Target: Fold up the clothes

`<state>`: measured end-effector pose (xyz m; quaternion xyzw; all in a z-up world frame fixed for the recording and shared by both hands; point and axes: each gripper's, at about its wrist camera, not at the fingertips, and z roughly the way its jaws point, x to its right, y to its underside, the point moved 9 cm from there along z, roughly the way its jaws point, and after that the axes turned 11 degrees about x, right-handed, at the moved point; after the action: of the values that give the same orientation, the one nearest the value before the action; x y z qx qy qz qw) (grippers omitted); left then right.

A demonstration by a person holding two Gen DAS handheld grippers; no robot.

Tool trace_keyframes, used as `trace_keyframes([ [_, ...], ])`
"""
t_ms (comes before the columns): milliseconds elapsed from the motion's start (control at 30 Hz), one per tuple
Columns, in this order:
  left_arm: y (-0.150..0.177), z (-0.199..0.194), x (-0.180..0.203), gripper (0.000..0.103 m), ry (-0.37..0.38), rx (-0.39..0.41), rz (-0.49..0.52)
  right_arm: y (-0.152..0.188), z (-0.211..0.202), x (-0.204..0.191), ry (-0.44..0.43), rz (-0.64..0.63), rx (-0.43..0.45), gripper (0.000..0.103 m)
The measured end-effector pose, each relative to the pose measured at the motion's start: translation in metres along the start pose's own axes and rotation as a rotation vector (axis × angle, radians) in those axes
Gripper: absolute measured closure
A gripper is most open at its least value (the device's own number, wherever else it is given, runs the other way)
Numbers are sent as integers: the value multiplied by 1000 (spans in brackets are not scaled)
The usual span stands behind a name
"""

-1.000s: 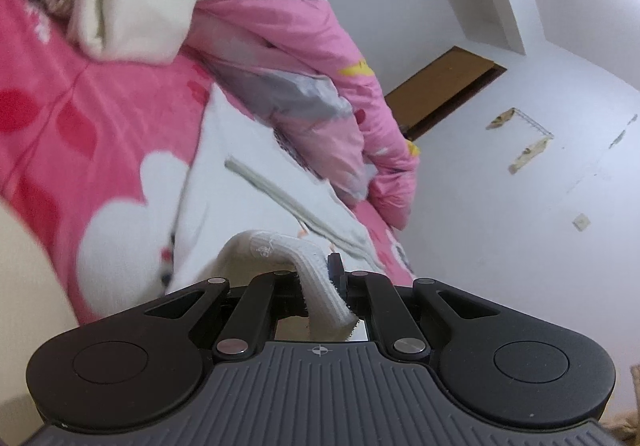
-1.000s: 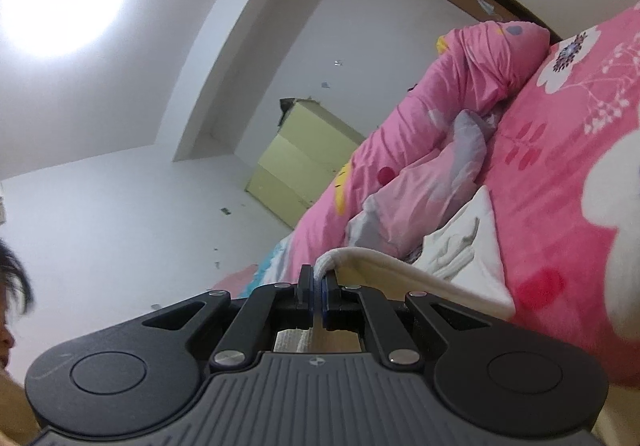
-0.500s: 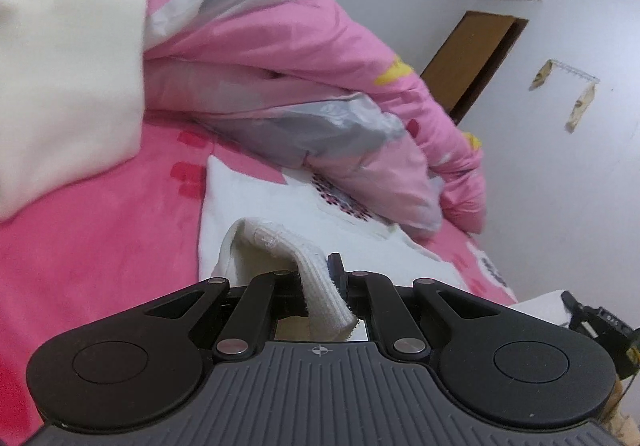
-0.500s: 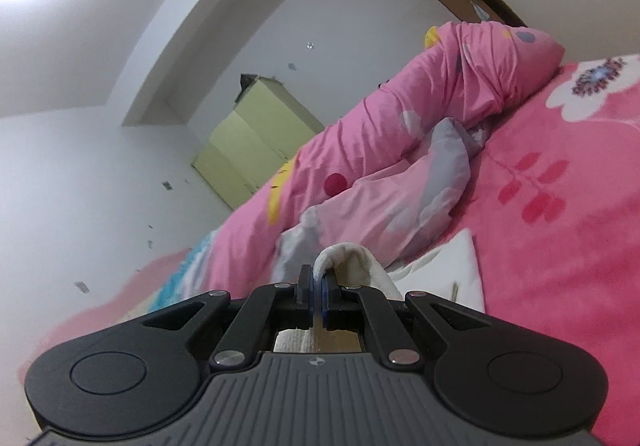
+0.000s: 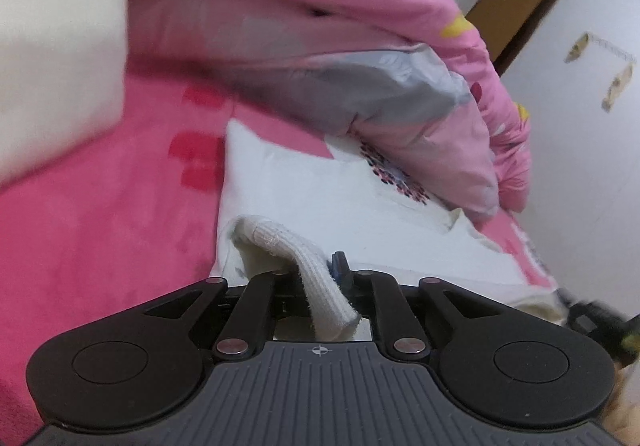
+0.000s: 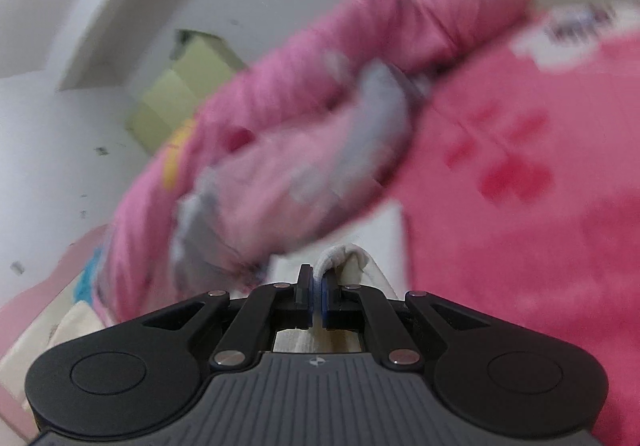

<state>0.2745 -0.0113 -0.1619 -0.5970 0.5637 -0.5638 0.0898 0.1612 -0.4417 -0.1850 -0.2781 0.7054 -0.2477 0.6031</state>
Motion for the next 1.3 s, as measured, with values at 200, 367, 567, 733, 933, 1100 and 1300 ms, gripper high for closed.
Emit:
trace_keyframes([
  [200,-13,-24,-14,54,11,33,-155,1,-9,13,71,68,-19,73],
  [367,-25,-64,-21,39,9,115,-203,-6,-37,18,153,94,11,51],
  [567,-6,-114,-25,37,-42,95,-200,-6,-85,23,162,262,69,46],
  [733,28,-145,-18,37,-57,39,-166,6,-113,28,202,314,48,46],
  [933,57,-159,-7,37,-51,17,-89,26,-136,33,241,351,30,46],
  [1100,64,-159,1,39,-56,29,35,31,-142,27,257,335,21,46],
  [1300,72,-159,5,41,-44,35,119,36,-144,25,279,318,15,46],
])
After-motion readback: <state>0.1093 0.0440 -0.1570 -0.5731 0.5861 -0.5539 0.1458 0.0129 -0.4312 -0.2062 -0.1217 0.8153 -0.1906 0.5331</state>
